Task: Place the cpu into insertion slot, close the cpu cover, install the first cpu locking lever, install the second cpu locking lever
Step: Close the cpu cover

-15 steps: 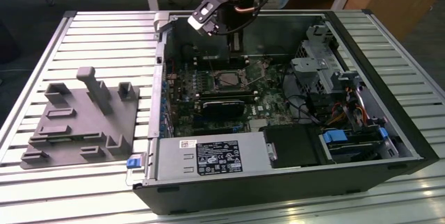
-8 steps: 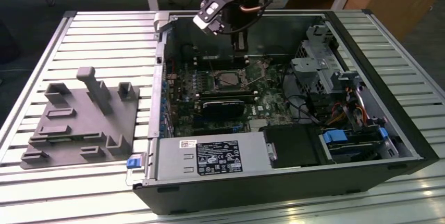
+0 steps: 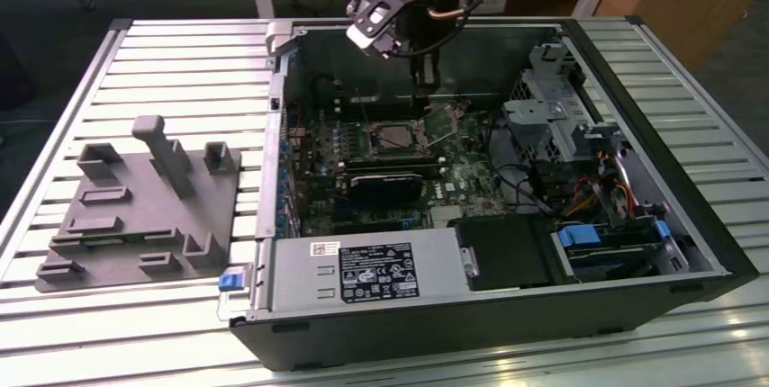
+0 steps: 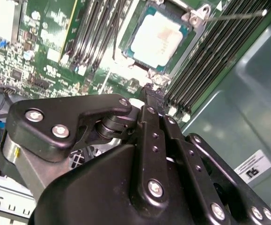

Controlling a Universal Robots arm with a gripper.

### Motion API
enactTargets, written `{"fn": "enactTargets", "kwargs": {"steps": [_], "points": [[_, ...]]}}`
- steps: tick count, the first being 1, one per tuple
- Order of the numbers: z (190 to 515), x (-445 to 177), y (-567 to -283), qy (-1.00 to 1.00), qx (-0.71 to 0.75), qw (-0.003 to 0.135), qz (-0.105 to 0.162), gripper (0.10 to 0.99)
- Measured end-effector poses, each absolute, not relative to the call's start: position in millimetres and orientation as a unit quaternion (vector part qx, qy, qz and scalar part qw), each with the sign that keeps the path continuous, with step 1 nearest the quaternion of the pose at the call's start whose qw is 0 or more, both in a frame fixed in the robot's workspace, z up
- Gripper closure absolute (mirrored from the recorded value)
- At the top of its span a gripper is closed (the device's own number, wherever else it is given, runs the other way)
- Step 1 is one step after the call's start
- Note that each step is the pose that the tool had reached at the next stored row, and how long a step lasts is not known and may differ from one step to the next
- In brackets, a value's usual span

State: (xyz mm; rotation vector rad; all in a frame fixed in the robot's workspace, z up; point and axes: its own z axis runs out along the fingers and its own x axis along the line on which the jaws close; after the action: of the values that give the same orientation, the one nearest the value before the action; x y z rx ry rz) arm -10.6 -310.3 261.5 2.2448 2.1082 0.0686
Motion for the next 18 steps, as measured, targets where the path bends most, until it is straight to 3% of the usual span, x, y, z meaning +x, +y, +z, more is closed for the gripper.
{"fn": "enactTargets", "kwargs": {"steps": [18], "points": [[261,32,-302,0.684,0.728,0.032,0.021,0.980]]}}
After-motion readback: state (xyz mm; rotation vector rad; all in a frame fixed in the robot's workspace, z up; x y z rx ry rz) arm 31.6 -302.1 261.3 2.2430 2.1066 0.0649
